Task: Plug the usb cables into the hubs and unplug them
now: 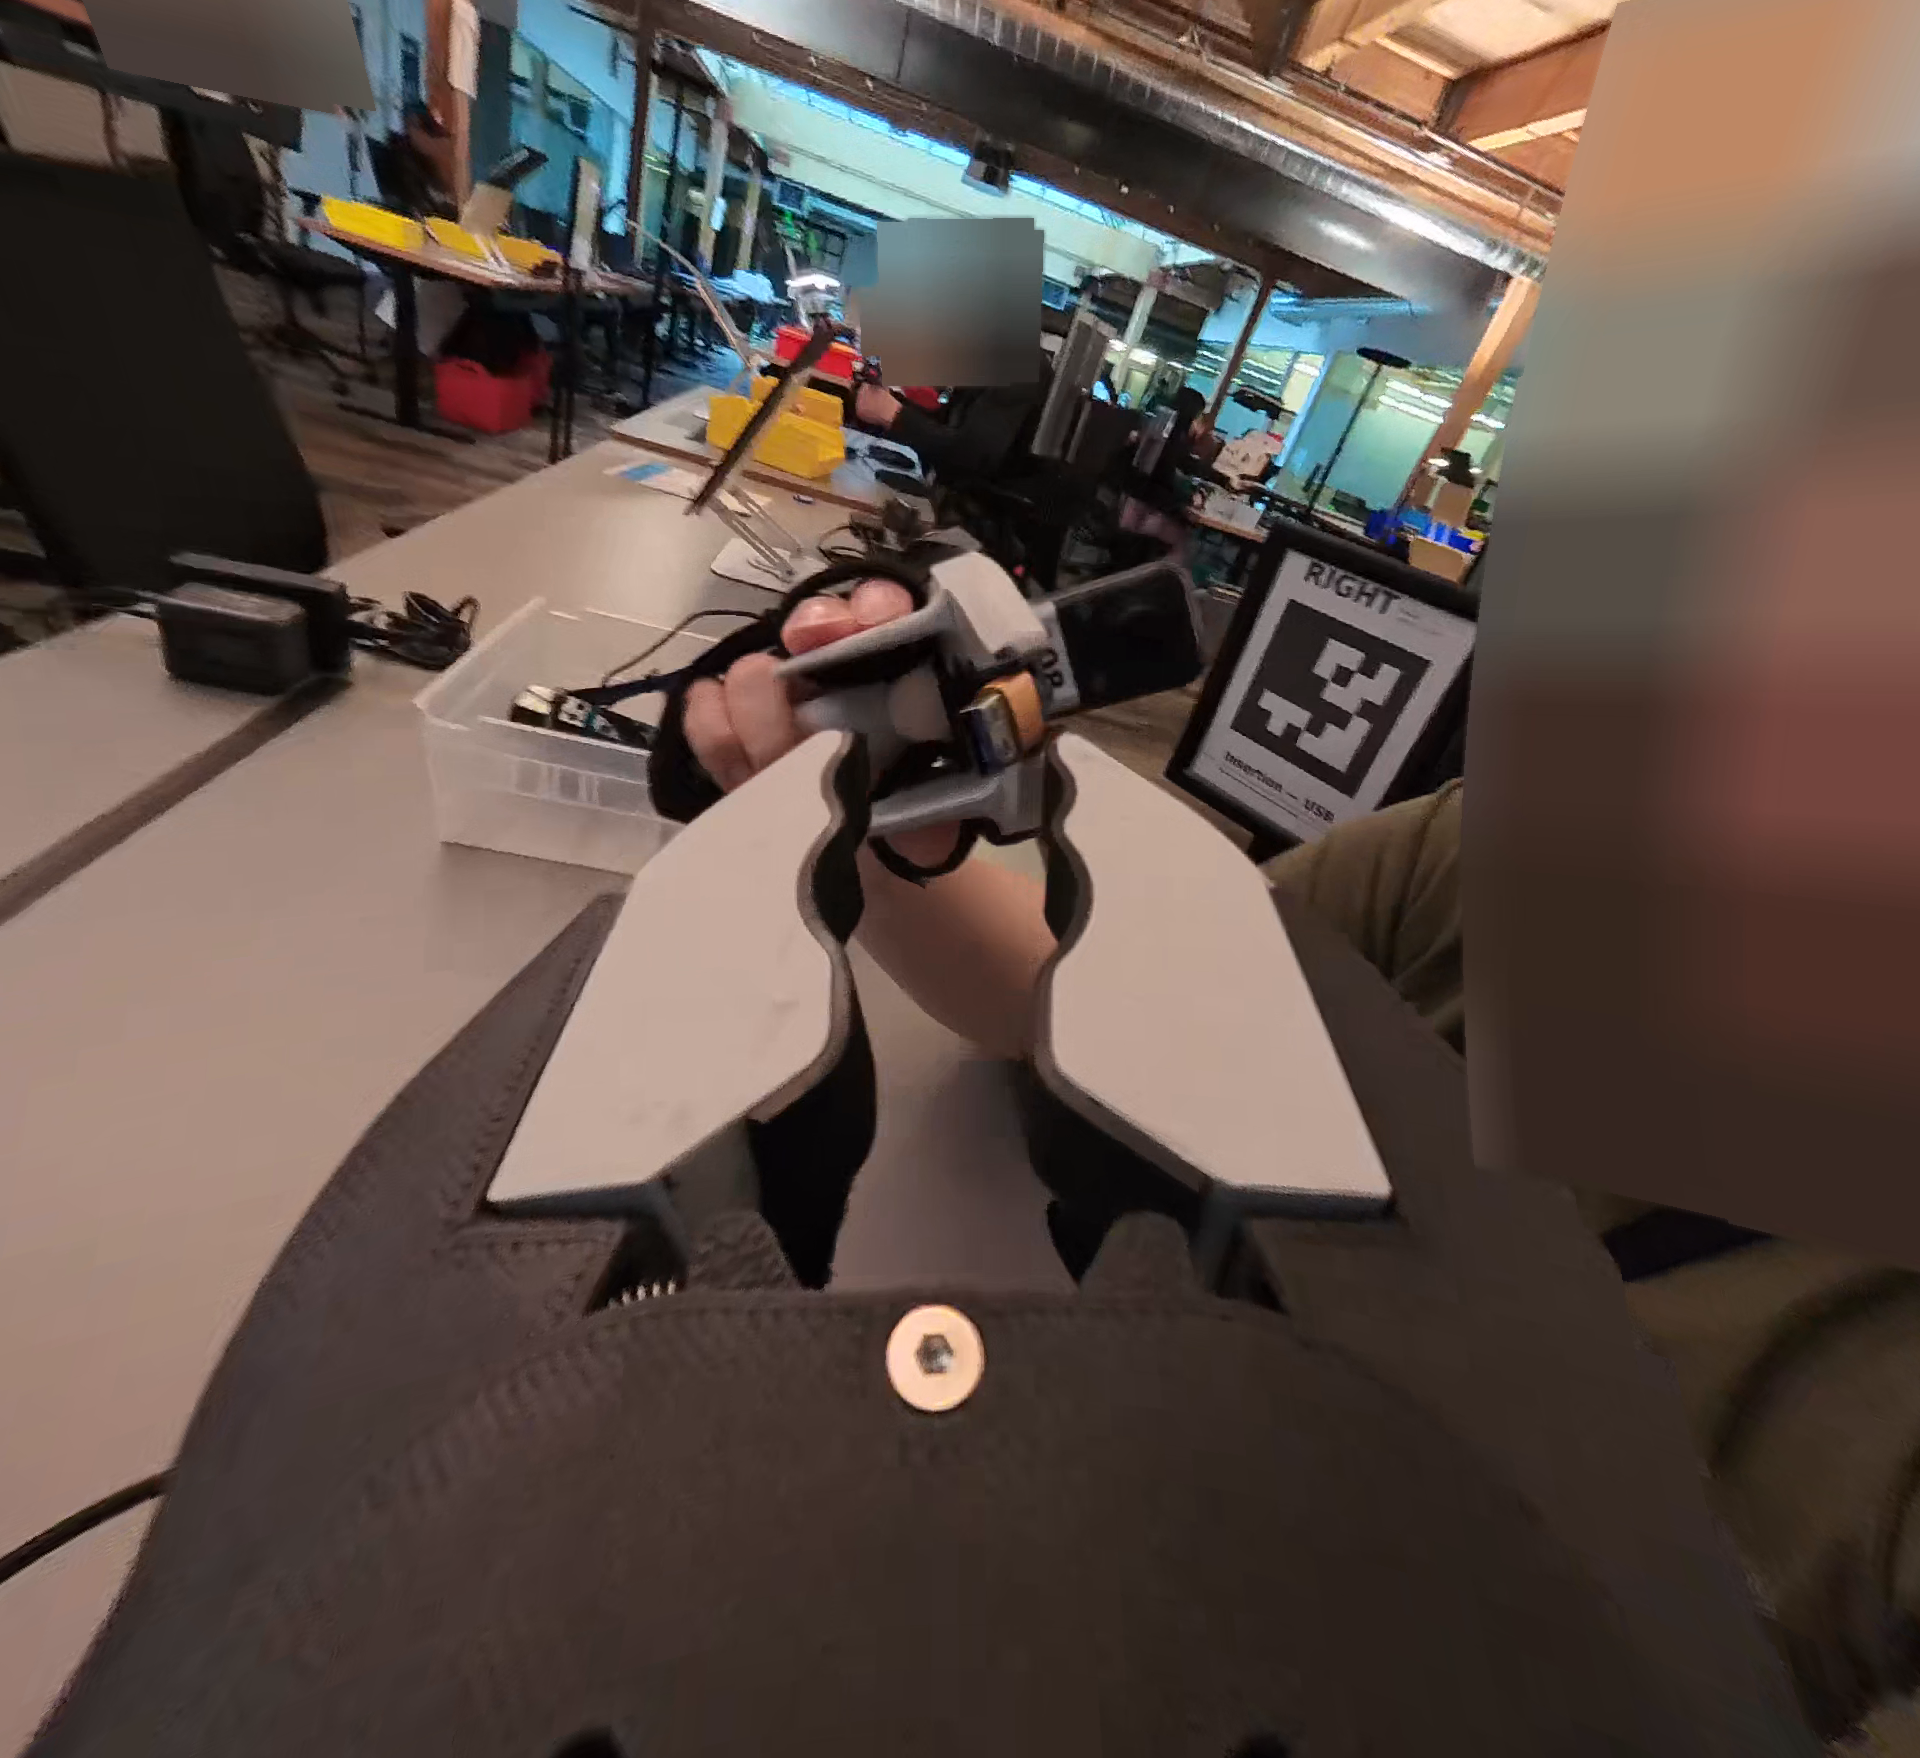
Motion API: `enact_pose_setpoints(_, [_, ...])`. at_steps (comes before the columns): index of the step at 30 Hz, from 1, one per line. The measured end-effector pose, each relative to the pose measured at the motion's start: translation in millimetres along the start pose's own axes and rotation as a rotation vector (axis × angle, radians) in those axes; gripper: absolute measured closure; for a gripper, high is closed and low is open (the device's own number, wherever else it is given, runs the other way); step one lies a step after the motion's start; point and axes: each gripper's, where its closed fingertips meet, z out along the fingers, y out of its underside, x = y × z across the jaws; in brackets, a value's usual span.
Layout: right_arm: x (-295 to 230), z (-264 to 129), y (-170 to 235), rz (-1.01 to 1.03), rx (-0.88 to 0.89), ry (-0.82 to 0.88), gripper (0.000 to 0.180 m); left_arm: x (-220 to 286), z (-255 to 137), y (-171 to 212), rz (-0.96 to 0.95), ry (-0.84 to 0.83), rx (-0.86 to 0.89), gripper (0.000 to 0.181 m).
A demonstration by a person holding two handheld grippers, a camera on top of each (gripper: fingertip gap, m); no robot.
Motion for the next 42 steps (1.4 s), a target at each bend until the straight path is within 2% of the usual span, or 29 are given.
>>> enact_pose_setpoints(2, [-0.8, -0.2, 3.7, -0.054, -0.02, 0.009, 0.164, 6.0, 2.7, -3.2, -0.026, 0.059, 0.031, 0.157])
enact_pose_setpoints(4, [-2.4, -0.3, 1.8, -0.071, 0.002, 0.011, 0.164, 4.0, 3.7, -4.0, -0.032, 0.066, 0.044, 0.173])
enact_pose_setpoints(5, [-1.4, -0.1, 3.5, -0.066, -0.006, 0.016, 0.164, 2.3, 3.3, -4.7, -0.036, 0.061, 0.05, 0.173])
enact_pose_setpoints(10, [-3.0, -0.4, 20.6, -0.091, -0.121, -0.009, 0.162, -8.1, 0.5, 3.2, 0.002, -0.044, -0.017, 0.175])
enact_pose_setpoints(15, [-8.0, 1.0, 27.4, -0.104, -0.179, -0.042, 0.164, -13.6, -3.8, 7.6, -0.04, -0.072, -0.045, 0.175])
enact_pose_setpoints(25, [-13.4, 1.5, 39.1, -0.152, -0.241, -0.056, 0.164, -25.0, -7.3, 14.3, -0.135, -0.086, -0.059, 0.174])
enact_pose_setpoints(42, [-11.0, -1.3, 45.8, -0.033, -0.266, -0.068, 0.164, -31.4, -3.8, 14.7, -0.094, -0.137, -0.063, 0.174])
